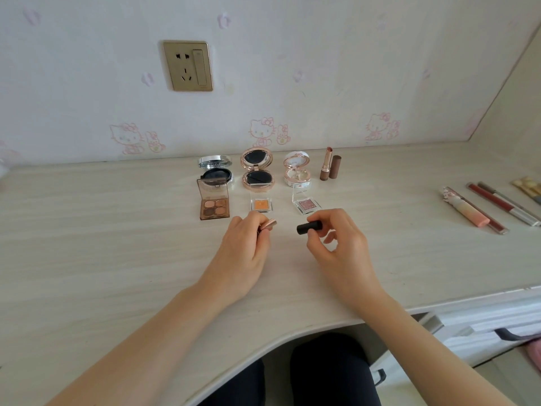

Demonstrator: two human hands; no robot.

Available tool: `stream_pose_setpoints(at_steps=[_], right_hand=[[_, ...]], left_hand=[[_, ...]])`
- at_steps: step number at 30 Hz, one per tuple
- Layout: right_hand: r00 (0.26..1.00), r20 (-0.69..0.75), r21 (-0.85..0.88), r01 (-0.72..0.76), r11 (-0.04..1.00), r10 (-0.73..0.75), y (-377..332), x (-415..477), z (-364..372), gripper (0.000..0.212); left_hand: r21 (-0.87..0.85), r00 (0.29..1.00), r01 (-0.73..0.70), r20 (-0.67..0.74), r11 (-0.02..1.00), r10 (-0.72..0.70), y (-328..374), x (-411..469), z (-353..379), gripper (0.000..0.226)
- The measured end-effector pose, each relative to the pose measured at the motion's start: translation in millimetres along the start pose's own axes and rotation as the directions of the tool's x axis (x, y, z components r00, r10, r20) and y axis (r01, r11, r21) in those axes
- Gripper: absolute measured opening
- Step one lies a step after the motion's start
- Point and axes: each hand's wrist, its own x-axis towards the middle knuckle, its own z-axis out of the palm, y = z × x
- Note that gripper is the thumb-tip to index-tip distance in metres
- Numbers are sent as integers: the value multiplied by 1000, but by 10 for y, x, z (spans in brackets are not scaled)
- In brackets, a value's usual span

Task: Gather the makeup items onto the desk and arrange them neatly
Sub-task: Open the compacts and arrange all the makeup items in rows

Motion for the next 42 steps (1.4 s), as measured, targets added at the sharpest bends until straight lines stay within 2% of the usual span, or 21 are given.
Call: stream_pose_setpoints(at_steps=[5,9,12,16,19,24,28,31,36,42], right_hand=[[994,99,12,-39,999,38,-16,-27,2,20],[982,186,35,-24,999,18,-16,-34,2,19],[985,171,45,-3,999,-5,-24,-36,-3,17],[991,134,112,-39,993,24,20,-13,-65,27],[986,163,83,-35,996,21,97,42,-174,32],[992,70,76,-110,991,104,342,268,-445,34],[981,18,7,-194,981,194,610,517,-637,16],[968,12,-5,-249,968,249,816,641,-726,12],[962,2,-61,-271,961,271,1073,789,-781,11],[969,17,-81,-245,966,247,1147,939,-735,9]], left_hand=[[-162,999,52,10,985,-51,9,-1,15,8],[-266,993,83,-59,960,-103,48,16,11,10],[-310,987,100,-88,945,-133,88,28,-4,12],[-409,980,91,-125,908,-155,182,80,-38,14],[-447,984,116,-72,887,-165,286,165,-7,13],[-411,993,103,-16,906,-120,535,451,220,24],[-373,985,162,2,914,-174,676,856,572,21],[-297,981,189,15,936,-193,737,1169,860,21],[-176,975,217,-10,960,-222,758,1532,1171,23],[-157,966,242,-52,957,-253,645,1492,1261,26]])
